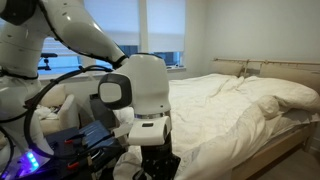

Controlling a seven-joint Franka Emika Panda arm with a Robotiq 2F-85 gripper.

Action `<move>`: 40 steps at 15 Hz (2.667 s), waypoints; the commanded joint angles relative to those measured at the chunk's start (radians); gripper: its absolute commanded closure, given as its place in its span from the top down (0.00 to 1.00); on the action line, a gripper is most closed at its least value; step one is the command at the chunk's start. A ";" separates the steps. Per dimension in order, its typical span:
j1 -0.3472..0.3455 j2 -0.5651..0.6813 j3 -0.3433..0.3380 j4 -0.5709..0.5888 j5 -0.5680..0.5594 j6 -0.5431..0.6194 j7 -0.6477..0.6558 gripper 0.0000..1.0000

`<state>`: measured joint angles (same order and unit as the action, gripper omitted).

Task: Spread the bed

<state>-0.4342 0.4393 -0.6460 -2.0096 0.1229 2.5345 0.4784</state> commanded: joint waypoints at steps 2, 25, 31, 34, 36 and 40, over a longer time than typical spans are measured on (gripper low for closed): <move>-0.012 -0.039 -0.030 -0.014 -0.028 -0.052 -0.002 0.36; 0.073 -0.098 0.116 -0.059 -0.035 0.267 -0.173 1.00; -0.142 -0.162 0.426 -0.038 0.273 0.185 -0.596 1.00; -0.207 -0.157 0.484 0.000 0.400 0.060 -0.784 1.00; -0.214 -0.148 0.473 0.018 0.414 -0.006 -0.827 1.00; -0.199 -0.138 0.449 0.019 0.383 -0.024 -0.809 1.00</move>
<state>-0.6452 0.3011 -0.1843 -1.9938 0.5041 2.5148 -0.3313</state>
